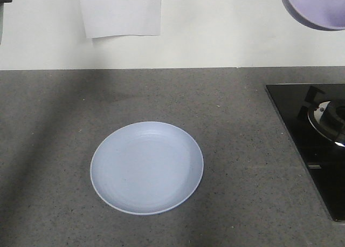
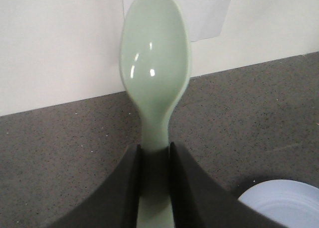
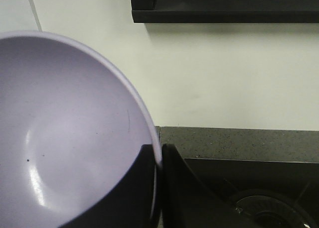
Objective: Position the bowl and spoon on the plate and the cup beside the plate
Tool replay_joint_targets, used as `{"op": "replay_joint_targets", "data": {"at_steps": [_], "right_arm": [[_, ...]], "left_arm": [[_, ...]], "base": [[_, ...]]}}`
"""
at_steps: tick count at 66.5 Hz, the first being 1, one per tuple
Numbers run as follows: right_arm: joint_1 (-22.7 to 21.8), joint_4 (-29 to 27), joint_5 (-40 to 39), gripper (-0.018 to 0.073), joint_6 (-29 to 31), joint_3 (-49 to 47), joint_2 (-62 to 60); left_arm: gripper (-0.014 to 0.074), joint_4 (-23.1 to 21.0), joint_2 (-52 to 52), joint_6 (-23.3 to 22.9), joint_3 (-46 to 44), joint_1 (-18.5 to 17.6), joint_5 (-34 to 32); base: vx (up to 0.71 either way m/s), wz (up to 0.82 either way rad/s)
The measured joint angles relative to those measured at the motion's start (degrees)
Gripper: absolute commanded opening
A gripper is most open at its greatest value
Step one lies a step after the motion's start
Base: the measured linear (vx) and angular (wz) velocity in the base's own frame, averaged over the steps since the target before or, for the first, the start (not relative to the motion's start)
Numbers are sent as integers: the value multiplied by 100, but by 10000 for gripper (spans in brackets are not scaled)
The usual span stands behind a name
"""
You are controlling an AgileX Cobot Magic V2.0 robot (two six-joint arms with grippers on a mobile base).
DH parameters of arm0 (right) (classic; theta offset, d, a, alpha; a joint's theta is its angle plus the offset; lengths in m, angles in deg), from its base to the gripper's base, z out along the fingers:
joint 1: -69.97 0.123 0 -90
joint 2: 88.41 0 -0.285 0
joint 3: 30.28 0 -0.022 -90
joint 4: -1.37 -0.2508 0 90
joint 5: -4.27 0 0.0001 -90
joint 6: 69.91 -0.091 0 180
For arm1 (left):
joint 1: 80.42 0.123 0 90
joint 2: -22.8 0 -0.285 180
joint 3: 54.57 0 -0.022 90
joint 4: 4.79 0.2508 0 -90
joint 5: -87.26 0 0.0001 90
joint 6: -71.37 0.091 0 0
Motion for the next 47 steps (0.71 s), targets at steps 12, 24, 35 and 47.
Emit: {"op": "replay_joint_targets", "data": {"at_steps": [12,24,35,47], "right_arm": [[0,0,0,-11,0,0,0],[0,0,0,-11,0,0,0],[0,0,0,-11,0,0,0],[0,0,0,-11,0,0,0]], "left_arm": [[-6,0,0,0,0,0,0],[-6,0,0,0,0,0,0],[-6,0,0,0,0,0,0],[-6,0,0,0,0,0,0]], "base": [[0,0],[0,0],[0,0],[0,0]]}}
